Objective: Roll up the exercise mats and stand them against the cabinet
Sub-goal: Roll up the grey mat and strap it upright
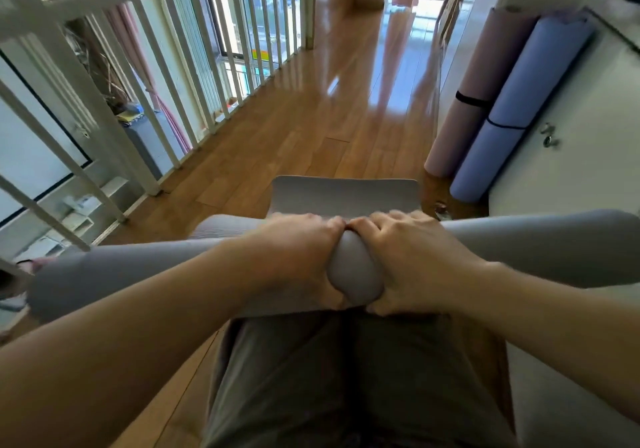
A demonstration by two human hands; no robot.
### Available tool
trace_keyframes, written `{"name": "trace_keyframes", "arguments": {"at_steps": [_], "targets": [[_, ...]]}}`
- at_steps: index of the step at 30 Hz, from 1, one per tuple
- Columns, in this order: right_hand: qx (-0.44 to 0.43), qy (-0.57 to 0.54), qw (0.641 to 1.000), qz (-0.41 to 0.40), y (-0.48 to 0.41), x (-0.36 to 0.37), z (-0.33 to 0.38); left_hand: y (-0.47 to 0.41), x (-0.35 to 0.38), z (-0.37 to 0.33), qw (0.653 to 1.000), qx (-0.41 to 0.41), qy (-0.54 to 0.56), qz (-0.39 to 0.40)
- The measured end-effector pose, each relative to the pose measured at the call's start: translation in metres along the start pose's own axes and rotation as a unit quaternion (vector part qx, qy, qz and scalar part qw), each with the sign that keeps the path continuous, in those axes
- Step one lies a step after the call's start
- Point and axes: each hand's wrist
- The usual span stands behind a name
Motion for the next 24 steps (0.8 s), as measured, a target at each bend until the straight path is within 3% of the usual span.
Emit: {"name": "trace_keyframes", "arguments": {"at_steps": [6, 10, 13, 15, 20, 22, 24], "targets": [[0.012, -0.016, 0.999, 0.042, -0.005, 0.017, 0.009, 0.001, 0.018, 0.005, 0.996, 0.0, 0.073, 0.057], [0.009, -0.052, 0.99, 0.133, -0.026, 0.001, -0.006, 0.001, 0.023, -0.012, 0.999, -0.043, -0.03, -0.006], [0.01, -0.073, 0.979, 0.188, -0.044, -0.006, -0.014, -0.003, 0.03, -0.014, 0.998, -0.056, -0.016, -0.038], [0.023, -0.046, 0.986, 0.161, -0.042, -0.004, -0.012, -0.01, 0.026, -0.001, 0.998, -0.04, 0.021, -0.042], [0.031, 0.017, 0.999, -0.012, -0.019, 0.028, -0.004, -0.028, 0.005, 0.014, 0.995, -0.022, 0.078, 0.051], [0.029, -0.007, 1.0, 0.004, -0.026, 0.021, -0.011, -0.035, -0.002, 0.018, 0.991, -0.026, 0.095, 0.09], [0.021, -0.033, 0.998, 0.045, -0.035, 0.009, -0.019, -0.037, -0.002, 0.015, 0.992, -0.037, 0.088, 0.079]]}}
Point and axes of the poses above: each hand's wrist, its own y-axis away from the middle knuckle, its own x-axis out of the palm, z = x × y, and after that the axes turned 5 degrees about z, right-handed
